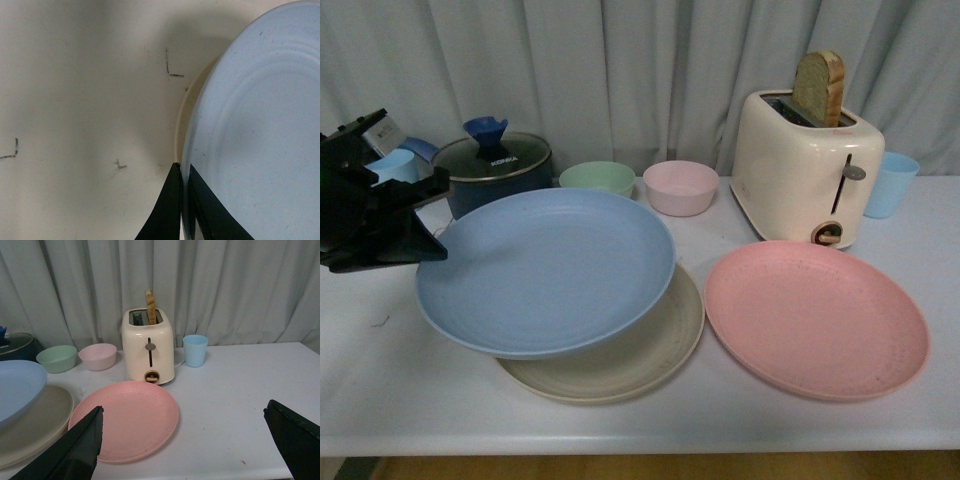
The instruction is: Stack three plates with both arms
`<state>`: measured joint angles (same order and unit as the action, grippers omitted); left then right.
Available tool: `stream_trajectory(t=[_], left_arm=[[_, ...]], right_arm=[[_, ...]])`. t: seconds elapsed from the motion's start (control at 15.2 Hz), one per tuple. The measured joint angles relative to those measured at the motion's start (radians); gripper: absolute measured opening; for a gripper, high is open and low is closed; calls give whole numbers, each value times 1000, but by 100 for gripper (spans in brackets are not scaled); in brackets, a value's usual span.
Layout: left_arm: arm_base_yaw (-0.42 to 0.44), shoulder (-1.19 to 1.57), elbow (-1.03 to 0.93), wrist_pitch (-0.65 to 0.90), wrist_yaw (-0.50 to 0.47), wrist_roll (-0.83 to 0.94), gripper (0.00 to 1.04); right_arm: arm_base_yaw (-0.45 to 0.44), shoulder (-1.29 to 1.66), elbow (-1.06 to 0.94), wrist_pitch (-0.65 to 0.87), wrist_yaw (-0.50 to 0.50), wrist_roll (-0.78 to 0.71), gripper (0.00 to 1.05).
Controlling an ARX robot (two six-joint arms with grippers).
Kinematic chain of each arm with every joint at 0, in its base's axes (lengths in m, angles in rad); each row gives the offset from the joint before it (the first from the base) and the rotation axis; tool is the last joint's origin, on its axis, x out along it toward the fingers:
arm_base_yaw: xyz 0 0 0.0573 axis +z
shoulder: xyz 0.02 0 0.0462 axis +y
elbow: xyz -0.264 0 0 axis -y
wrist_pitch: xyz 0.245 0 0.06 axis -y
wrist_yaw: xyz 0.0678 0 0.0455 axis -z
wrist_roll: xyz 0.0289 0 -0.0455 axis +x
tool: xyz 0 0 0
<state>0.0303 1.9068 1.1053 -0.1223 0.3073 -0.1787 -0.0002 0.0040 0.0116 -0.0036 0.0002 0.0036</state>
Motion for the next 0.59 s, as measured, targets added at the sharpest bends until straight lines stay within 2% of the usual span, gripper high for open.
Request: stream_trajectory(t=[0.26,0.59], left_arm=[[-60,79,-6,45,-101,-37,2],[-102,105,-10,82,-151,-58,2]], right_arm=[[0,0,0,0,0,0,98],[0,0,0,0,0,0,98]])
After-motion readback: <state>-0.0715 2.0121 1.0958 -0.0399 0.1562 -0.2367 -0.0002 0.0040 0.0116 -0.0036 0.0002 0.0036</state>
